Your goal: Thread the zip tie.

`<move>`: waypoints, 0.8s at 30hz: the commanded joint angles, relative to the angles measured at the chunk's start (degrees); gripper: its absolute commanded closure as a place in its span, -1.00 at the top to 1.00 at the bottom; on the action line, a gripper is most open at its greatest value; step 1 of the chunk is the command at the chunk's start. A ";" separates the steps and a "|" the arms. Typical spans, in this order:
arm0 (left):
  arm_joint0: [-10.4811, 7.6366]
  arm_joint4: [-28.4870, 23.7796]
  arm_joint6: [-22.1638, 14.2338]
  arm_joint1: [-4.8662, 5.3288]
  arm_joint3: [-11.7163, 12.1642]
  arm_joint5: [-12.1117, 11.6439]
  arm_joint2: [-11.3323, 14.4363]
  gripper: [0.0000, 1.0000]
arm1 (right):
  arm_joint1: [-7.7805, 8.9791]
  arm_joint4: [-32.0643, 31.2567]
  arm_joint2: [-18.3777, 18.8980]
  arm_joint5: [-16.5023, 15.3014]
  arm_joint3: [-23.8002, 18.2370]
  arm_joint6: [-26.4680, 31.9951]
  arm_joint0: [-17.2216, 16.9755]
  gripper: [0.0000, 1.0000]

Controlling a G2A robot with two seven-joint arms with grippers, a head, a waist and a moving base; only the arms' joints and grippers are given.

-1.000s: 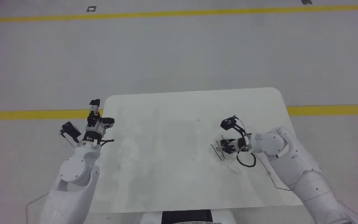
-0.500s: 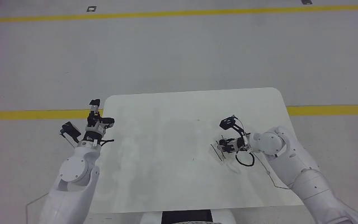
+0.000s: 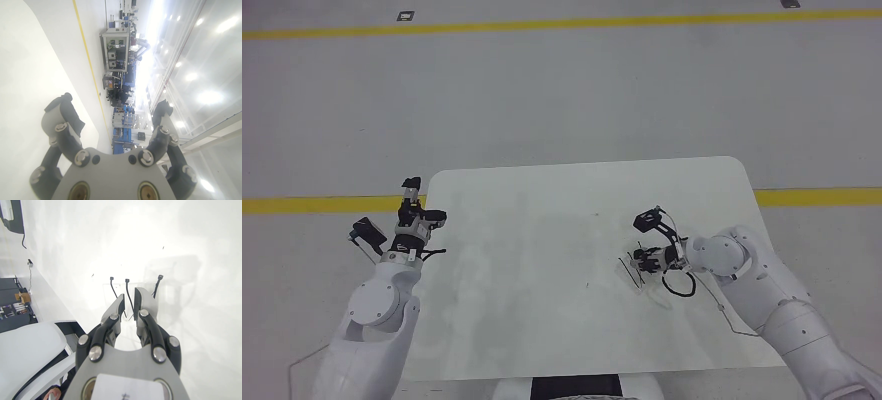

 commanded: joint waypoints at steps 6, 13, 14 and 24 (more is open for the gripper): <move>0.00 0.00 0.00 0.00 0.00 0.00 0.00 1.00 | -0.11 0.07 -0.77 0.00 0.60 -0.06 0.52 -0.70; 0.00 0.00 0.00 0.00 0.00 0.00 0.00 1.00 | -0.29 0.49 -1.81 0.00 1.29 -0.06 1.28 -0.72; 0.00 0.00 0.00 0.00 0.00 0.00 0.00 1.00 | -0.32 0.54 -2.00 0.00 1.46 -0.11 1.43 -0.74; 0.00 0.00 0.00 0.00 0.00 0.00 0.00 1.00 | -0.08 0.63 -2.01 0.00 1.53 -0.59 1.61 -1.00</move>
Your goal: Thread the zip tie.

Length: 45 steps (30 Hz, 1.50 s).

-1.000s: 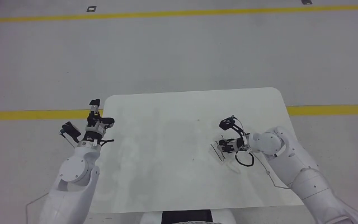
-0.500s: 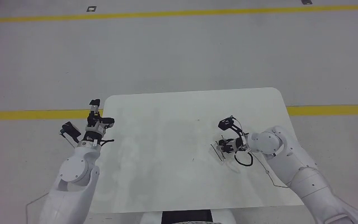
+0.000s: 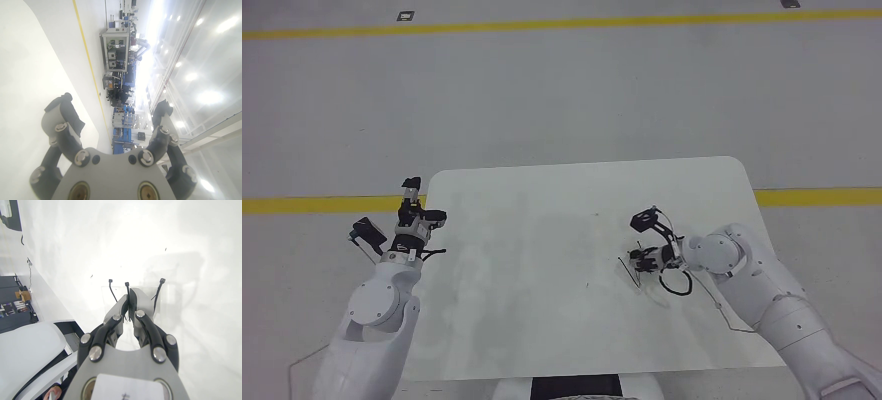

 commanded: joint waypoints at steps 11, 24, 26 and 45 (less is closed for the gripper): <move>0.00 0.00 0.00 0.00 0.00 0.00 0.00 1.00 | 3.06 4.61 9.49 0.00 -12.49 -0.86 -8.18 -1.00; 0.00 0.00 0.00 0.00 0.00 0.00 0.00 1.00 | 5.57 20.10 14.87 0.00 -21.39 0.36 -12.40 -1.00; 0.00 0.00 0.00 0.00 0.00 0.00 0.00 1.00 | 5.57 20.10 14.87 0.00 -21.39 0.36 -12.40 -1.00; -3.09 -9.42 -3.43 -1.17 -1.32 12.06 8.12 1.00 | 5.27 26.65 16.70 0.00 -25.49 -14.20 -18.29 -1.00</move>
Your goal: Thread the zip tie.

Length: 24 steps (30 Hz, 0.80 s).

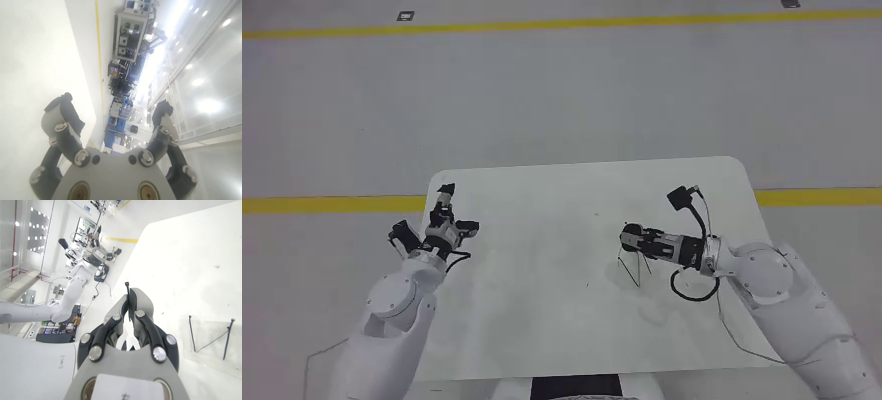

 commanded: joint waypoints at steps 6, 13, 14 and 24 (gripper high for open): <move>-2.56 -2.93 0.62 -0.91 -0.07 3.61 6.76 1.00 | -0.19 2.52 0.35 0.00 -1.29 -2.65 -1.81 -1.00; -2.56 -2.93 0.62 -0.91 -0.07 3.61 6.76 1.00 | -0.19 2.52 0.35 0.00 -1.29 -2.65 -1.81 -1.00; -2.56 -2.93 0.62 -0.91 -0.07 3.61 6.76 1.00 | -0.19 2.52 0.35 0.00 -1.29 -2.65 -1.81 -1.00; -4.91 -9.01 -12.14 -1.03 0.81 8.37 13.86 1.00 | -0.88 4.29 1.48 0.00 -4.23 -7.98 -2.68 -1.00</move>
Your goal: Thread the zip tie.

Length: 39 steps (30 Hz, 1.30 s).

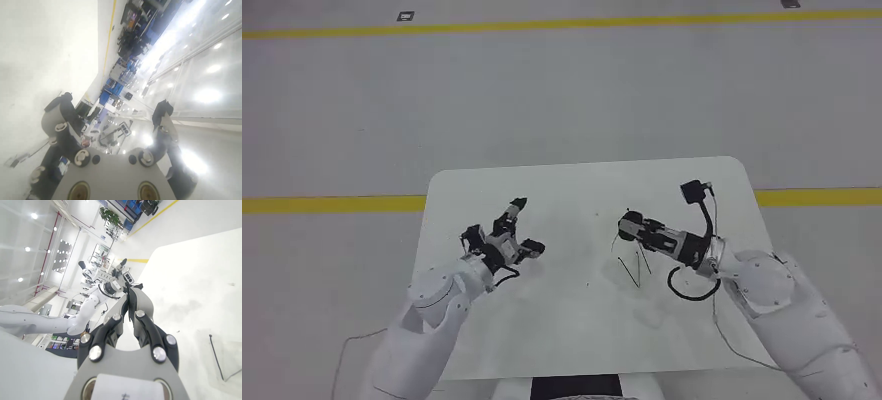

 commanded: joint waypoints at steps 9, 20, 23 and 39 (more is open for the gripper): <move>-8.79 -1.34 0.08 -1.06 5.94 -0.10 15.91 1.00 | -0.87 -2.09 0.33 0.00 -1.76 -7.85 -2.75 -1.00; -8.77 -2.45 -0.29 -1.10 6.25 -1.49 15.88 1.00 | -1.01 -3.26 0.35 0.00 -1.48 -9.72 -2.80 -1.00; -7.69 -7.18 -3.31 -1.16 6.65 -5.23 14.70 1.00 | -1.59 0.11 -0.58 0.00 -1.80 -12.94 -3.04 -1.00; -7.48 -16.25 -17.16 -1.74 10.62 -17.58 14.62 1.00 | -4.86 5.24 -3.45 0.00 0.99 -12.83 -2.11 -1.00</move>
